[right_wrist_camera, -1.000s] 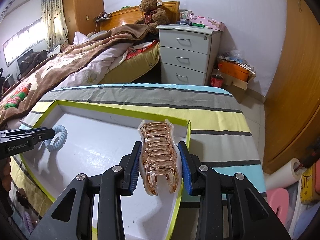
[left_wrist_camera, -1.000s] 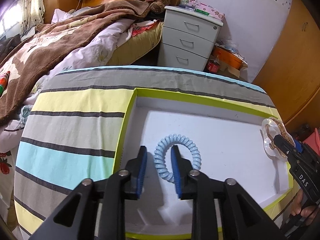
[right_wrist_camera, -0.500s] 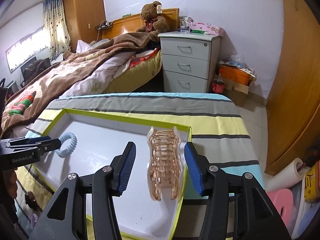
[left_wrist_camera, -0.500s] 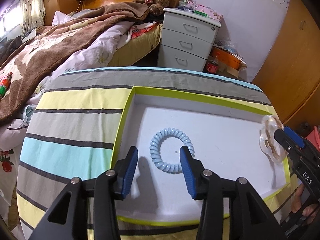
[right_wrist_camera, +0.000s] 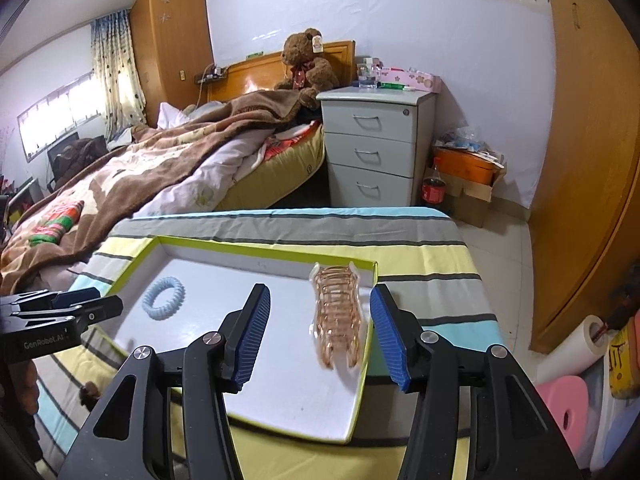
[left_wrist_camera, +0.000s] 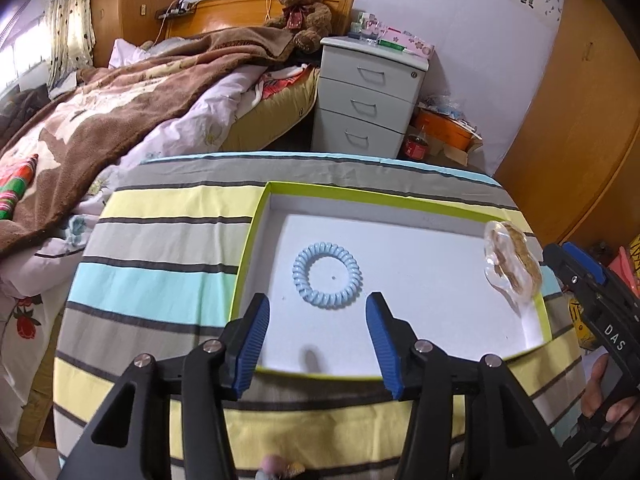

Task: Organize jewelry
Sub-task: 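Move both open tools back toward the remaining jewelry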

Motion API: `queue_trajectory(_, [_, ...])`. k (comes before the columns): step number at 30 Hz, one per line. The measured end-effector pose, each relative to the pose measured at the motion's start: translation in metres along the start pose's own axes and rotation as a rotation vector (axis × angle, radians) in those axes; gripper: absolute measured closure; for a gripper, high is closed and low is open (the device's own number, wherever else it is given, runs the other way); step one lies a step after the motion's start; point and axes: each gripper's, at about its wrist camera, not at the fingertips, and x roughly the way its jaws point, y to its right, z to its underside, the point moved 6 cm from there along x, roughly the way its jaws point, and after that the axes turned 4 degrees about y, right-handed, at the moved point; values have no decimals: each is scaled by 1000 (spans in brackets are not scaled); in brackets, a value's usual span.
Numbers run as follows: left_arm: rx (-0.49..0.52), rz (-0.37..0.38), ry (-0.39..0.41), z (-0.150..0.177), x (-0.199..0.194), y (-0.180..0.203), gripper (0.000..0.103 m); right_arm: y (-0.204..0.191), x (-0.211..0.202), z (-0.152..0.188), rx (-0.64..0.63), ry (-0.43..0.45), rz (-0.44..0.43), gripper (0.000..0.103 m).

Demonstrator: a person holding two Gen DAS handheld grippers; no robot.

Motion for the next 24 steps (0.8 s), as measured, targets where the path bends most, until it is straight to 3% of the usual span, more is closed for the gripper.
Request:
queue_trajectory(16, [-39, 23, 38, 37, -48, -15, 48, -11, -52, 38, 33, 2, -43, 50])
queue_trajectory(24, [-38, 28, 29, 71, -64, -23, 46, -40, -76, 71, 21, -33, -189, 50])
